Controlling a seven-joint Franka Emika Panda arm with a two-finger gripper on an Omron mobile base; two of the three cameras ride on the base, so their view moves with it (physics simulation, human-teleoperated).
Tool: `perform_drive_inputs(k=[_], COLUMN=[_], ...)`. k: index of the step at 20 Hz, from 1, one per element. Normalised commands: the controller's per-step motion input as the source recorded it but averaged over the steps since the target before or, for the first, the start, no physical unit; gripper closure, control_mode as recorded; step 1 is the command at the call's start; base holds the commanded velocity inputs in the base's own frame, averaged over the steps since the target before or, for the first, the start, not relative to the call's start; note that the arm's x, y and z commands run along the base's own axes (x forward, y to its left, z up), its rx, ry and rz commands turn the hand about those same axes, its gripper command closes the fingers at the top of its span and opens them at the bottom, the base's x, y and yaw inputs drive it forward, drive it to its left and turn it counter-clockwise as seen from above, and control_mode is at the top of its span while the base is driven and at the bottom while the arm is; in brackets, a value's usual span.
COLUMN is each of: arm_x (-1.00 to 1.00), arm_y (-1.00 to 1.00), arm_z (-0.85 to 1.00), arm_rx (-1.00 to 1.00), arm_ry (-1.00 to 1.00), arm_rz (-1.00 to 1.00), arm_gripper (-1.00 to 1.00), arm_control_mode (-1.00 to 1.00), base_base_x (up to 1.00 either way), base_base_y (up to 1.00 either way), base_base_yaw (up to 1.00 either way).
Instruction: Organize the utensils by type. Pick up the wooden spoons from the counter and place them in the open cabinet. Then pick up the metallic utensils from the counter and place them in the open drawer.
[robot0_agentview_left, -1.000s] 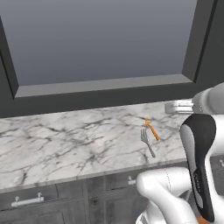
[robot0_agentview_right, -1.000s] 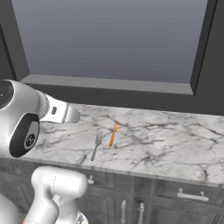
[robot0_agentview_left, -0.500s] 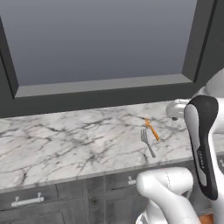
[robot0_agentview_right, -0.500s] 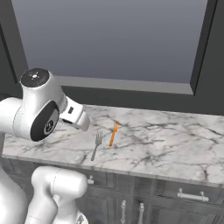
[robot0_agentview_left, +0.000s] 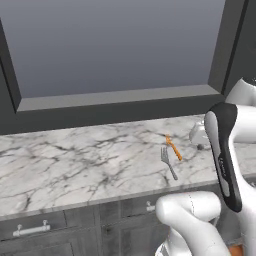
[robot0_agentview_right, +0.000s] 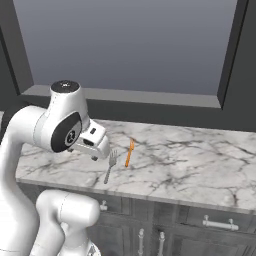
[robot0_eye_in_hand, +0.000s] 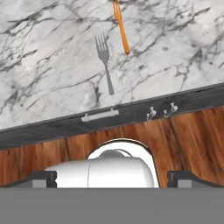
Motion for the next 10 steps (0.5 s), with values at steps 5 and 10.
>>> perform_drive_inputs(k=[5, 10], arm_x=[0.00, -0.01], arm_y=[-0.01, 0.00], arm_z=[-0.37, -0.29], arm_rx=[0.00, 0.00], arm_ry=[0.00, -0.02], arm_rz=[0.06, 0.05], arm_gripper=[-1.00, -1.00], arm_control_mode=[-1.00, -1.00], base_base_x=[0.00, 0.00], base_base_y=[0.00, 0.00], base_base_yaw=[0.00, 0.00])
